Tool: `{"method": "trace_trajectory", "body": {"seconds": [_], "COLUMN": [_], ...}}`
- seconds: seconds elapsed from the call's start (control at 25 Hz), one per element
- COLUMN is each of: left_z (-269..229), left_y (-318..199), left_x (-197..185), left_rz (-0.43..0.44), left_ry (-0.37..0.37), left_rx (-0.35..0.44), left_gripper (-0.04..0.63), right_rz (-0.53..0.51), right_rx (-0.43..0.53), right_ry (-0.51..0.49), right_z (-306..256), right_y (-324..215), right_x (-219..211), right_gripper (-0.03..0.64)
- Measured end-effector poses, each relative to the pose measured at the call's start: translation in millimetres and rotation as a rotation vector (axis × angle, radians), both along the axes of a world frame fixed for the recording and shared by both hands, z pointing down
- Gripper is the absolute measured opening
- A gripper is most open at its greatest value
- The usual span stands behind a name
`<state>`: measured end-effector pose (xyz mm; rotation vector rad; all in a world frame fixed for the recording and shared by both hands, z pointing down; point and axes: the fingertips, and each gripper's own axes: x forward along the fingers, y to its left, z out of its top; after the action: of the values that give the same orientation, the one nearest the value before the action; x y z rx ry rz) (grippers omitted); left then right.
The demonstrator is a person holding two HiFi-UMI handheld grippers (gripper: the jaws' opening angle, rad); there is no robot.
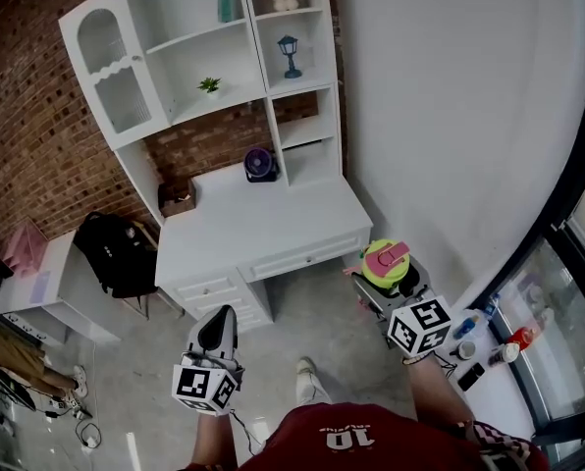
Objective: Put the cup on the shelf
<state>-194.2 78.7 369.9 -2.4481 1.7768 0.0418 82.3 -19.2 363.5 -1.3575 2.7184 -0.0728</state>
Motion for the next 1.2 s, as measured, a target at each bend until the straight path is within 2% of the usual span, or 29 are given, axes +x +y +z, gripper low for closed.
{"method": "trace_trajectory", "body": {"seconds": [0.4,0.68,0.92,1.2], "left_z": [-18,-21,-4,-7], "left_y": [-114,-181,-228,-270], "left_x": [-46,-106,-160,-199], "left_rz": [0.007,-0.024,-0.070,-0.067], "left_ry": [0.006,0.056,0.071,0.026], "left_rx": [0.015,0.015,-0.022,-0.001], "left_gripper": [0.000,0.000,0.000,0.000], "right_rz": [0.014,0.027,0.001,0.001], "right_rx": [0.031,0.019,0.006,0.027], "right_ry": [-0.004,-0.005,-0.001,0.000], "right_z": [-39,-55,-63,-61], "right_y": [-115,-192,-241,-282], "right_x": [-52,-93,-140,-180], "right_gripper": [0.430,0.430,0.430,0.430]}}
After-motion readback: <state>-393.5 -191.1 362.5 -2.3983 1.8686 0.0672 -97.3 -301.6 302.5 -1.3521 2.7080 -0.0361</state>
